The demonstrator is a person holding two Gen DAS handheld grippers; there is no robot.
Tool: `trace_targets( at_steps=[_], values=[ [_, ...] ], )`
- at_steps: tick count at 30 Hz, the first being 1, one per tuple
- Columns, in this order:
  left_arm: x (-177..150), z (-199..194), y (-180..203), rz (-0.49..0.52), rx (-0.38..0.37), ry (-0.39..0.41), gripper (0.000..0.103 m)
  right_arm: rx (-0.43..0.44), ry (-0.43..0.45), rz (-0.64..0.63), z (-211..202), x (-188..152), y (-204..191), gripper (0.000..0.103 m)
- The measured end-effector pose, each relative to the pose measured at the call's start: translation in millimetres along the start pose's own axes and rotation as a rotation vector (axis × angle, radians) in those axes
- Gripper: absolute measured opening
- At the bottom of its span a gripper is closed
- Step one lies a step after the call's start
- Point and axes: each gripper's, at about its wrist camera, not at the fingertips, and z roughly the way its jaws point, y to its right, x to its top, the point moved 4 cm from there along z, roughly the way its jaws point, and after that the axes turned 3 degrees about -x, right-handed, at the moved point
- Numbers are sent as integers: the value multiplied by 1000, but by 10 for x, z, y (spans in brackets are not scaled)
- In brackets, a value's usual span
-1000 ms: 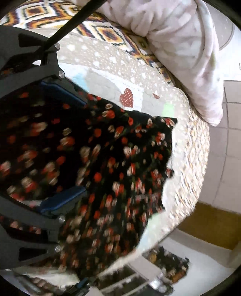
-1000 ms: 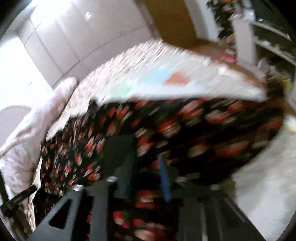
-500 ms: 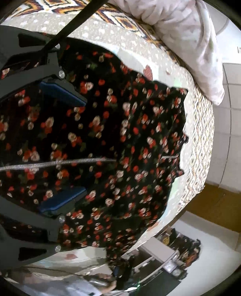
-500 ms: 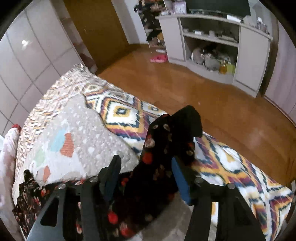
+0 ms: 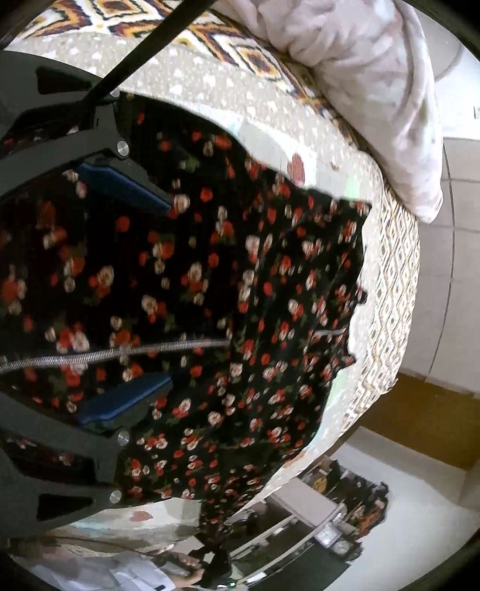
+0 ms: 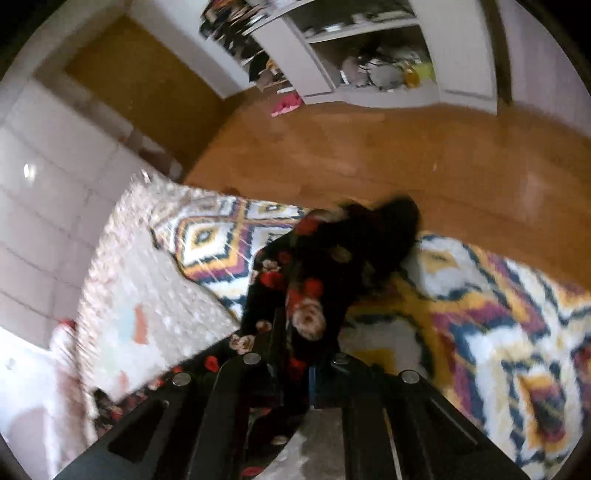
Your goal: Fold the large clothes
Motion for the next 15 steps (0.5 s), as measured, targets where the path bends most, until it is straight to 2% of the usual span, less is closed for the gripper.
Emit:
trace_targets(
  at_steps=[3,7,10,12,15],
  values=[
    [0,-98,-239,-45,3,21,86,27,34,-55,-178,-75,-286,8],
    [15,-167,-571,-124,8,42,86,133,44,-222,-452,-425,-1077,8],
    [18,-212,-750,-179,-2,58,86,244,10,-387,-565,-949,-1843,8],
    [25,-243,-838,-193,1,70,86,341,-58,-513,-588,-1495,-2381,8],
    [33,-277,-944,-203,13,85,86,433,-158,-651,-558,-2238,-2877,8]
  ],
)
